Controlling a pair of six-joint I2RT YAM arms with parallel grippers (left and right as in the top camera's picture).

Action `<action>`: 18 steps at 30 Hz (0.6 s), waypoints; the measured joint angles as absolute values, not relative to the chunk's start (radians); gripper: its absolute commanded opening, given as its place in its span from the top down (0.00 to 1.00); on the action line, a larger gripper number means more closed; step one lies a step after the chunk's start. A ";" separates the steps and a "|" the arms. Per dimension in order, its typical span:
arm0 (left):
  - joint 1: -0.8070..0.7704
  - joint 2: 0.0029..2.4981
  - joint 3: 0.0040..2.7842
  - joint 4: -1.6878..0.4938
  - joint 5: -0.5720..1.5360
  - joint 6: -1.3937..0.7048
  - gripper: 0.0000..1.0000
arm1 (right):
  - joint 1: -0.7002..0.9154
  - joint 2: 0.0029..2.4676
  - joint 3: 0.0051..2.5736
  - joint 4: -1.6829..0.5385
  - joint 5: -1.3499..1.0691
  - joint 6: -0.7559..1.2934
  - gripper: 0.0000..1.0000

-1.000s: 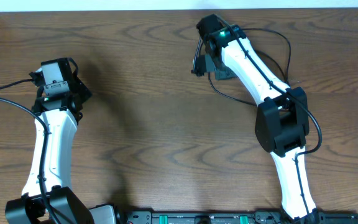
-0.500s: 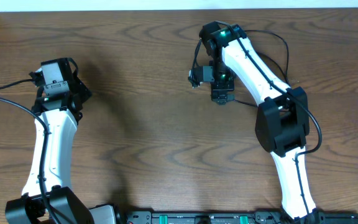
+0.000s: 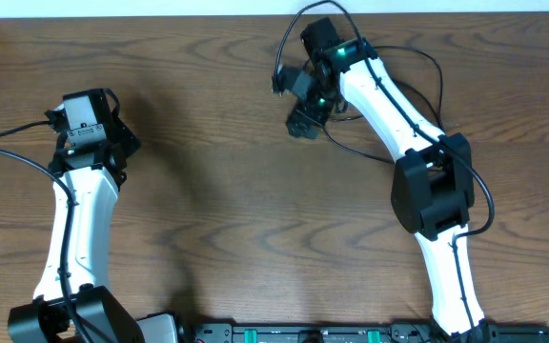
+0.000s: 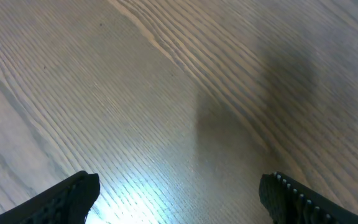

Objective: Untangle cables

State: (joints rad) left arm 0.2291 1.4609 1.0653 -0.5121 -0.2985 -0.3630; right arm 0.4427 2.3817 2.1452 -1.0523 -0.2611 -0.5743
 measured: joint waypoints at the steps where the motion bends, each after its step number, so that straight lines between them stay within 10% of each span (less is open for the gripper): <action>1: 0.229 1.461 1.065 -0.512 -0.299 -0.363 0.13 | 0.443 2.382 2.145 -1.042 -0.253 -0.519 0.01; 18: 0.229 1.461 1.065 -0.512 -0.299 -0.363 0.13 | 0.430 2.382 1.943 -0.893 -0.104 -0.175 0.01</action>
State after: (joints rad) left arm 0.2295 1.4609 1.0653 -0.5121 -0.2985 -0.3634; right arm 0.4301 2.3817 1.9434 -0.8932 -0.1040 -0.1753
